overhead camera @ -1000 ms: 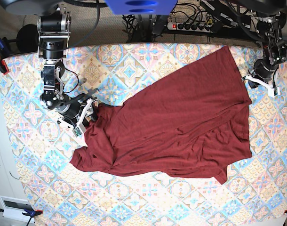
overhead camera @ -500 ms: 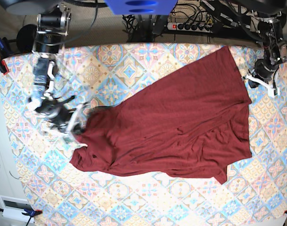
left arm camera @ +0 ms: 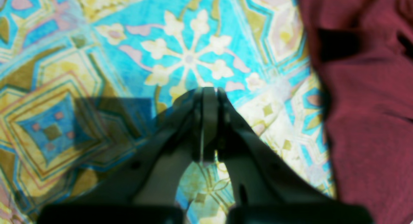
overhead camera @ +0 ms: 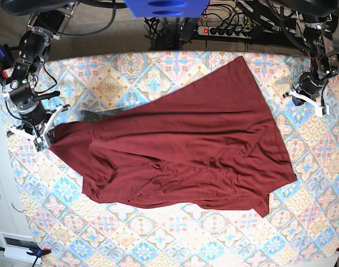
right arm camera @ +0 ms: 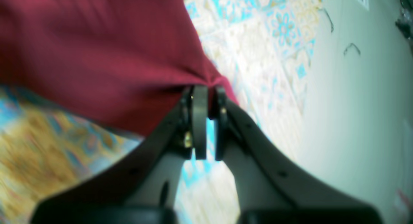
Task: Layout the t-shirt on the table in an organized manner, then fold the t-shirt properly
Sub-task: 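Grasp the shirt corner with the left gripper and stretch it lengthwise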
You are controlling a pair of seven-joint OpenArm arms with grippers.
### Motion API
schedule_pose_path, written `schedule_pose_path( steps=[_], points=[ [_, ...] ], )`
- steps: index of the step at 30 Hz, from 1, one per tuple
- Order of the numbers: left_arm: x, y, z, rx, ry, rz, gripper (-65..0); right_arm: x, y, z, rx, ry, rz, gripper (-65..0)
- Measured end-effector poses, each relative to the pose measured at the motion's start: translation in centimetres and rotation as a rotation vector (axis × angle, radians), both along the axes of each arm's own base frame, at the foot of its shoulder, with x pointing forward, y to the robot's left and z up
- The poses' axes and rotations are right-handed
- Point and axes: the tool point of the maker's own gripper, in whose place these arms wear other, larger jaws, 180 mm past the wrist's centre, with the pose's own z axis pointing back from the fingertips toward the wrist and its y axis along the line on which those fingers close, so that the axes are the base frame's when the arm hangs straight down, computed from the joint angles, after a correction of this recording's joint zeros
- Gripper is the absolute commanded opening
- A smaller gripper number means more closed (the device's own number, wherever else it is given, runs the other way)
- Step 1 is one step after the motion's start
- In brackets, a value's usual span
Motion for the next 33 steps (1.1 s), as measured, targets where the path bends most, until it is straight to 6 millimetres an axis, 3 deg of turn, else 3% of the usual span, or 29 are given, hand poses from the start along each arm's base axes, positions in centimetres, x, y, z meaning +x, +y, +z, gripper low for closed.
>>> schedule_pose_path(
  steps=[3,6,10,13,19,22,24,26,28,33],
  points=[
    [0.3,-1.1,-0.1,-0.002,-0.005,-0.057,-65.0,1.3,1.9,2.3,0.087,-0.09,0.052,-64.4],
    [0.6,-2.7,-0.1,-0.003,-0.006,-0.176,-65.0,1.4,1.7,2.1,0.078,-0.079,0.044,-64.4],
    [0.4,-5.1,-0.5,-0.032,-0.011,-0.258,-55.4,2.2,2.3,2.0,0.111,-0.082,0.035,-64.4],
    [0.4,-6.6,-0.1,-0.051,-0.018,-0.296,-54.5,2.7,3.0,2.5,0.124,-0.104,0.057,-64.4],
    [-2.3,-11.1,0.2,-0.173,0.091,-0.439,-53.8,2.7,3.2,1.6,0.131,-0.074,0.061,-64.3],
    [-3.6,-13.1,0.4,-0.231,0.136,-0.536,-53.9,3.4,3.0,2.3,0.126,-0.091,0.057,-64.3],
    [-4.3,-13.9,0.6,-0.256,0.156,-0.555,-53.8,3.8,3.2,3.2,0.138,-0.126,0.068,-64.3],
    [-5.2,-14.2,0.7,-0.261,0.187,-0.575,-53.4,3.6,3.2,2.8,0.135,-0.113,0.065,-64.3],
    [-6.0,-14.6,0.6,-0.276,0.198,-0.563,-49.9,3.4,3.0,2.4,0.126,-0.093,0.058,-64.3],
    [-6.7,-15.7,0.5,-0.326,0.194,-0.483,-30.8,3.6,3.2,2.7,0.135,-0.109,0.064,-64.3]
  ],
)
